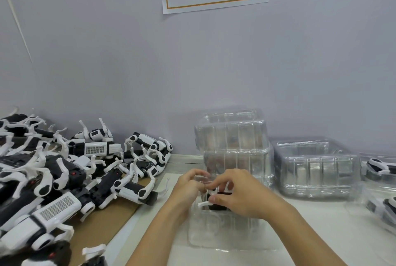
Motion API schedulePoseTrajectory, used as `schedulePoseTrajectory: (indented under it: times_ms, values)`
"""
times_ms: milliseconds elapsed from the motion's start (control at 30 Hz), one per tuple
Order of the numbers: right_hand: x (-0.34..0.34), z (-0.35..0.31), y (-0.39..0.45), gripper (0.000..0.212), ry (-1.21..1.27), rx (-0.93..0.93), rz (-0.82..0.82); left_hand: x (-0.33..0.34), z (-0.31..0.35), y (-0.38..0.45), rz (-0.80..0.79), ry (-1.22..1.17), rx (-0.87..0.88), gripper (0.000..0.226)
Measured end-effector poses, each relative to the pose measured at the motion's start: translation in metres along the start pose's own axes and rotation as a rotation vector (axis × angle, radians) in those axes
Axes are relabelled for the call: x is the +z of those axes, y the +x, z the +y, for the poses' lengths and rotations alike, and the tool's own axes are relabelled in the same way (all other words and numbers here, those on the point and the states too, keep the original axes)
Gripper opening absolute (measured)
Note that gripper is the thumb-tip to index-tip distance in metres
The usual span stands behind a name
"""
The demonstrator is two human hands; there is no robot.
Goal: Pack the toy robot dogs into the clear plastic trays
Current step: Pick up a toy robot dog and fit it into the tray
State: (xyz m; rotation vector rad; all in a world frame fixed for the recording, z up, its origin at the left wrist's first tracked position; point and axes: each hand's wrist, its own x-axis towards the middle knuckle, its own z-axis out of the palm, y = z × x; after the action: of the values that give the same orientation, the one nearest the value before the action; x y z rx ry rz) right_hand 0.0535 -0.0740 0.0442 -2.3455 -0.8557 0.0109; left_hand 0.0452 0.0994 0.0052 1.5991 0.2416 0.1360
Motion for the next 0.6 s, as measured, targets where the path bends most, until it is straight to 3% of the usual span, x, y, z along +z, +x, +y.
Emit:
schedulePoseTrajectory:
  times_ms: [433,600]
  values:
    - [0.001,0.005,0.001,0.025,0.04,0.01,-0.016,-0.001,0.001,-0.002,-0.001,0.069,0.02,0.035]
    - [-0.011,0.009,0.0,0.021,0.102,-0.008,-0.026,-0.006,0.009,-0.006,-0.021,0.294,0.098,0.039]
